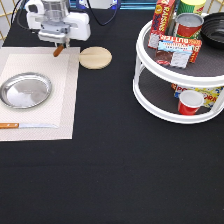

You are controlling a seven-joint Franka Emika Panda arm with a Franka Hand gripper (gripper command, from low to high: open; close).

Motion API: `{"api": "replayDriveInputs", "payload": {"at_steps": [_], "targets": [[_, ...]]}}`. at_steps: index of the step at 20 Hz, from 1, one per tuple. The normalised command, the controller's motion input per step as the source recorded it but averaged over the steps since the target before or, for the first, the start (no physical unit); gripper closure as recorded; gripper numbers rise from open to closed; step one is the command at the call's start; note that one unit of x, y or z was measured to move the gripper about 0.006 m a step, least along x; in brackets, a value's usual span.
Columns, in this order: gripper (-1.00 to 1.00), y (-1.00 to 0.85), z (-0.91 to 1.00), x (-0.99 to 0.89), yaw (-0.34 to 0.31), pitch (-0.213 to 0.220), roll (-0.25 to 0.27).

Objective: Arrange plate and fork

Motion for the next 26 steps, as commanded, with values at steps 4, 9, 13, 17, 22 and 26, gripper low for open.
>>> {"api": "replayDriveInputs", "payload": {"at_steps": [4, 9, 13, 17, 22, 26], "targets": [[1.00, -0.53, 0.11, 0.00, -0.161, 0.000, 0.019], [1.00, -0.37, 0.07, 0.00, -0.207, 0.000, 0.030], [1.00, -0.20, 0.01, 0.00, -0.252, 0.000, 0.050], [1.00, -0.12, 0.00, 0.00, -0.273, 0.000, 0.041], [1.00, -0.08, 0.00, 0.11, -0.276, -0.001, 0.022], [1.00, -0.16, 0.00, 0.17, -0.247, -0.007, 0.008]]}}
